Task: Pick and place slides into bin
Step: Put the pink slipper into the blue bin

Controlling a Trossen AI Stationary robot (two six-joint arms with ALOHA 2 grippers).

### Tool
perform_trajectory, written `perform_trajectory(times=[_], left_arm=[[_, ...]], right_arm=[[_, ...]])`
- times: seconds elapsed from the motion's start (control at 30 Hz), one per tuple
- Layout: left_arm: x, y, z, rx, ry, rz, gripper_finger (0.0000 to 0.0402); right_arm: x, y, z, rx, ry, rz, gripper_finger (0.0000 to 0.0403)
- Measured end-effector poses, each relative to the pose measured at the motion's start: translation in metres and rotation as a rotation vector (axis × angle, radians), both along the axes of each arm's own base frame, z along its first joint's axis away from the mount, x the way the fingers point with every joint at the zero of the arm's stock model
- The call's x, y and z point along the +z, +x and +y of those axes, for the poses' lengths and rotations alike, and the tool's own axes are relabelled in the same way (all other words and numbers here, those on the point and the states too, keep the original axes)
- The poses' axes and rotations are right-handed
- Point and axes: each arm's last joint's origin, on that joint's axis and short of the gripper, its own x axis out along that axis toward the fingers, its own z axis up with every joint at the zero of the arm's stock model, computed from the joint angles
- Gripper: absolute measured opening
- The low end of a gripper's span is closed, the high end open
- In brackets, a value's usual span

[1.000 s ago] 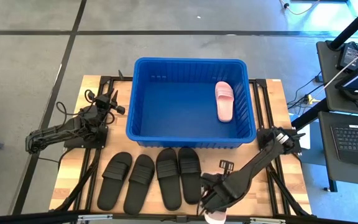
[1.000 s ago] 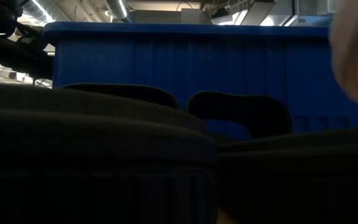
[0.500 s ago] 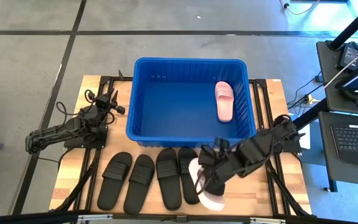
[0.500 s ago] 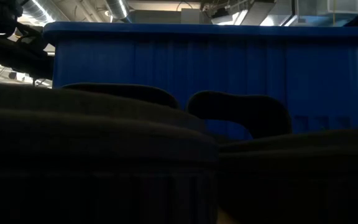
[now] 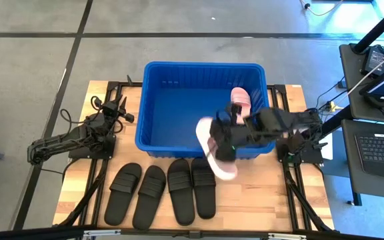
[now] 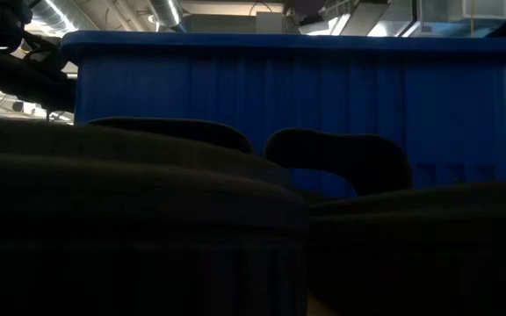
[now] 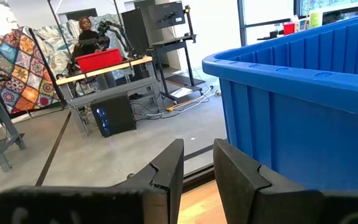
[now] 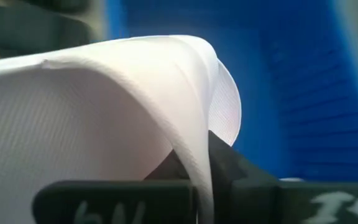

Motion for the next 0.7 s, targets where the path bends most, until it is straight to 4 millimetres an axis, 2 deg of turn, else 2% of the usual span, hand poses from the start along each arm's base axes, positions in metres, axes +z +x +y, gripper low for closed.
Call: perform_trajectory(times=[0.23,0.53,0.7], left_arm=[[0.000,0.000,0.000,0.000,0.000,-0.001,0.0082],[0.000,0.000,0.000,0.000,0.000,-0.001,0.0082],[0.000,0.000,0.000,0.000,0.000,-0.001,0.0082]], right_arm=[[0.001,0.010,-0.062,-0.059,-0.251,0.099,0.0012],[0.000,0.008,-0.137,-0.192,-0.302,0.193,0.0014],[-0.021,0.015,-0.165,-0.187,-0.333,0.288,0.0012]])
